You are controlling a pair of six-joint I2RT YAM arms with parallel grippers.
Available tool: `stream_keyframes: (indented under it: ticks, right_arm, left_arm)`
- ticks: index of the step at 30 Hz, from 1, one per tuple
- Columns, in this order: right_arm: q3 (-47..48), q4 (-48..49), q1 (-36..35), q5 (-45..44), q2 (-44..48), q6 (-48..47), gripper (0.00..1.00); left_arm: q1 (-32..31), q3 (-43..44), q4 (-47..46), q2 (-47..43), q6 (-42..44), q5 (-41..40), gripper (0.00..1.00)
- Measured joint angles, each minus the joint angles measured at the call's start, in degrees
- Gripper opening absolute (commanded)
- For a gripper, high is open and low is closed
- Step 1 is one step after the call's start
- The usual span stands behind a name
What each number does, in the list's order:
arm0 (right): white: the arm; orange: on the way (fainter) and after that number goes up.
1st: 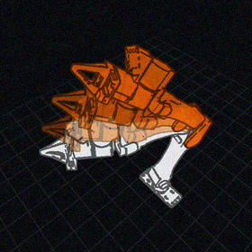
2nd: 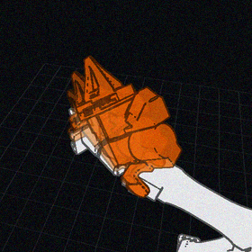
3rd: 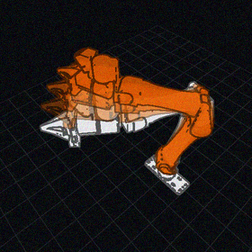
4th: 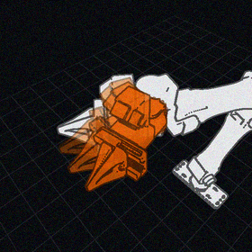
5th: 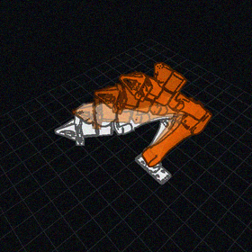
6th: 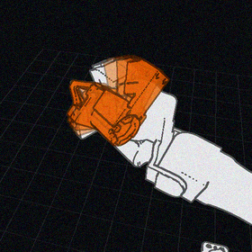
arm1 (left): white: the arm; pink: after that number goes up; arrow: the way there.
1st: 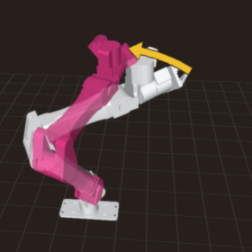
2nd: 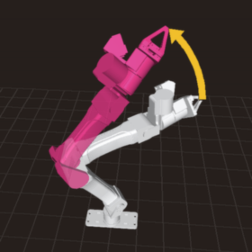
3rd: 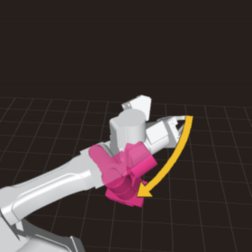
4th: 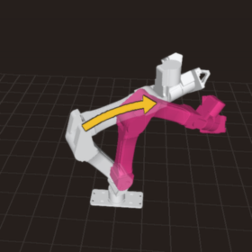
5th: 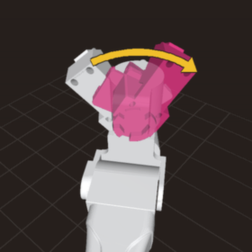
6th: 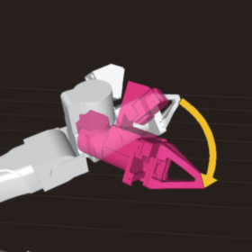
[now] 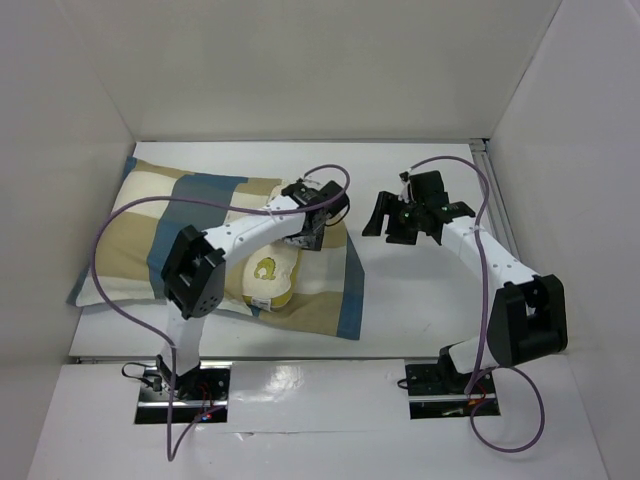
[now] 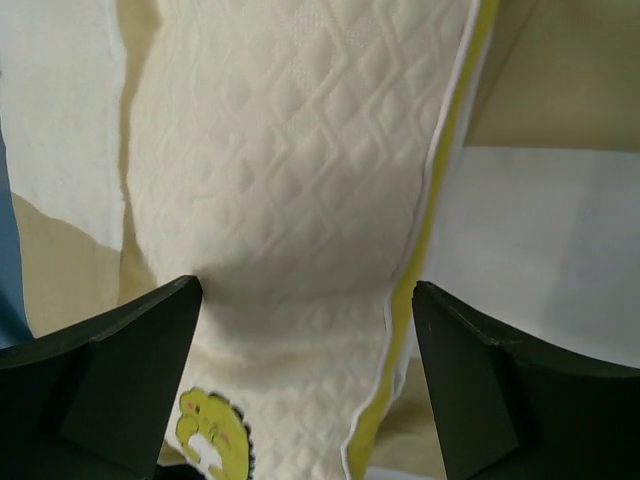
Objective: Put the pillow into the pillowcase
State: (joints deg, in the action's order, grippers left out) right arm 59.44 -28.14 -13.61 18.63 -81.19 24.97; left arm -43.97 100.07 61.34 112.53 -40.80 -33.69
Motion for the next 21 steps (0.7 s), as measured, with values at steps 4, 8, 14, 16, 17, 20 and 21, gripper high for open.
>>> stream_keyframes:
  ticks: [4, 8, 14, 16, 17, 20, 21]
  right_arm:
    - [0.0, 0.1, 0.0, 0.3, 0.0, -0.2, 0.79]
    - [0.0, 0.3, 0.0, 1.1, -0.1, -0.4, 0.75]
    - [1.3, 3.2, -4.5, 1.7, -2.8, 1.2, 0.7]
    - [2.1, 5.1, -7.4, 1.8, -4.3, 2.2, 0.69]
    - [2.8, 6.5, -9.2, 1.7, -5.3, 3.0, 0.69]
    - [3.9, 12.1, -13.3, 1.8, -7.4, 5.9, 0.69]
    - [4.0, 14.5, -14.5, 1.8, -8.0, 7.1, 0.69]
  left_arm:
    - [0.3, 0.0, 0.3, 5.9, -0.2, -3.0, 0.68]
    - [1.2, 4.1, 4.4, 12.0, -0.2, -4.9, 0.0]
    - [7.1, 8.2, 5.2, 4.5, 3.4, 7.5, 0.0]
    - [11.6, 7.8, 2.9, -1.9, 5.6, 15.0, 0.0]
    - [14.0, 7.3, 1.9, -5.4, 6.4, 18.8, 0.0]
    - [21.5, 7.3, 0.0, -14.4, 8.8, 27.4, 0.0]
    - [23.4, 7.3, -0.5, -16.7, 9.4, 29.6, 0.0]
